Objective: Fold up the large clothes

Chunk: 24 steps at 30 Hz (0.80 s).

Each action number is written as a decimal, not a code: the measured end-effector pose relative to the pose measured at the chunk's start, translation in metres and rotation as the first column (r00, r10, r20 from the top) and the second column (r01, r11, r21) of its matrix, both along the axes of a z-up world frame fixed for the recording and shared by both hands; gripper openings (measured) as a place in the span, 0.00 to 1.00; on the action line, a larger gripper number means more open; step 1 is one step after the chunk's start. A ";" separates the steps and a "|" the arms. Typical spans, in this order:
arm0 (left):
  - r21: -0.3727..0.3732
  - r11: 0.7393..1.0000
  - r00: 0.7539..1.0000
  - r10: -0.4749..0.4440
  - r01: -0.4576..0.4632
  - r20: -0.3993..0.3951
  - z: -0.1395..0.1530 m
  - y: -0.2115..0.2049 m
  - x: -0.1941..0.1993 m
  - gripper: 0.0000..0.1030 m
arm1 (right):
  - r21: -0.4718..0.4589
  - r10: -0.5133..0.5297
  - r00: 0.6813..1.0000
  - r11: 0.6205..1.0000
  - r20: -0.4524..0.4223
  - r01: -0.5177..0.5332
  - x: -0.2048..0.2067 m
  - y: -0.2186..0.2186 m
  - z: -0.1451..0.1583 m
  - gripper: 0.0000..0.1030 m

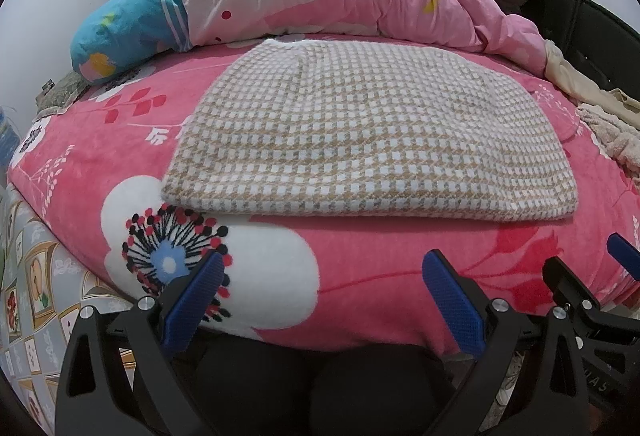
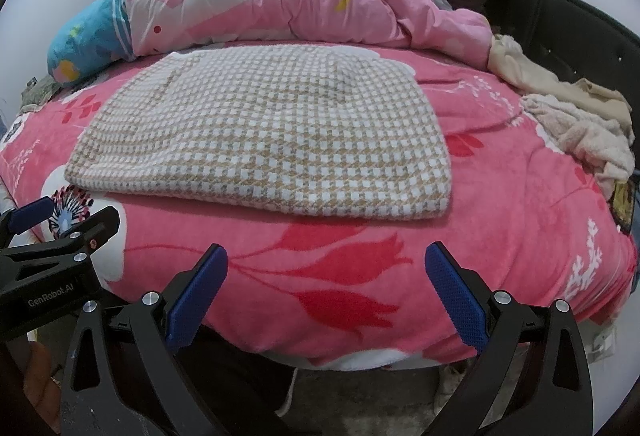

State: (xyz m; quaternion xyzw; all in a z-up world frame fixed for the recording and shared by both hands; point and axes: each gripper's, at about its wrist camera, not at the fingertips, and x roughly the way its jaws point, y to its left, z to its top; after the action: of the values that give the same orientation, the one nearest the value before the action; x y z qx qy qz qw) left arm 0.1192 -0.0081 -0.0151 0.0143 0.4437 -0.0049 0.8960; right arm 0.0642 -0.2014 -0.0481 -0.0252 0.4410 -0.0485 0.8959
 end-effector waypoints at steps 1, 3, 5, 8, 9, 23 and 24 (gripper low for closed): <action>0.000 1.000 1.000 0.000 0.000 0.000 0.000 0.000 0.000 0.95 | 0.001 0.000 1.000 1.000 0.000 0.000 0.000 0.000 0.000 0.93; 0.002 1.000 1.000 -0.001 0.001 0.000 0.000 0.000 0.000 0.95 | -0.002 0.001 1.000 1.000 -0.001 -0.001 0.000 0.000 0.000 0.93; 0.000 1.000 1.000 0.000 0.000 0.000 0.000 0.000 0.000 0.95 | 0.002 -0.001 1.000 1.000 -0.002 0.001 0.001 0.000 0.000 0.93; 0.000 1.000 1.000 0.000 0.000 0.000 0.000 0.000 0.000 0.95 | -0.001 0.000 1.000 1.000 -0.002 0.000 0.001 0.001 0.000 0.93; 0.000 1.000 1.000 0.000 0.000 -0.001 0.000 -0.001 0.000 0.95 | -0.002 -0.001 1.000 1.000 -0.002 0.001 0.002 0.001 0.000 0.93; -0.001 1.000 1.000 0.000 0.000 0.001 0.000 -0.001 0.000 0.95 | -0.002 -0.002 1.000 1.000 0.000 0.002 0.002 0.000 0.000 0.93; 0.000 1.000 1.000 0.000 0.000 0.001 0.000 0.000 0.000 0.95 | -0.001 -0.002 1.000 1.000 0.000 0.002 0.002 0.000 0.000 0.93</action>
State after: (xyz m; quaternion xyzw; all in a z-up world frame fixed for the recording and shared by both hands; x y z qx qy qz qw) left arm 0.1194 -0.0085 -0.0149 0.0142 0.4432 -0.0049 0.8963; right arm 0.0657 -0.2013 -0.0482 -0.0252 0.4411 -0.0498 0.8957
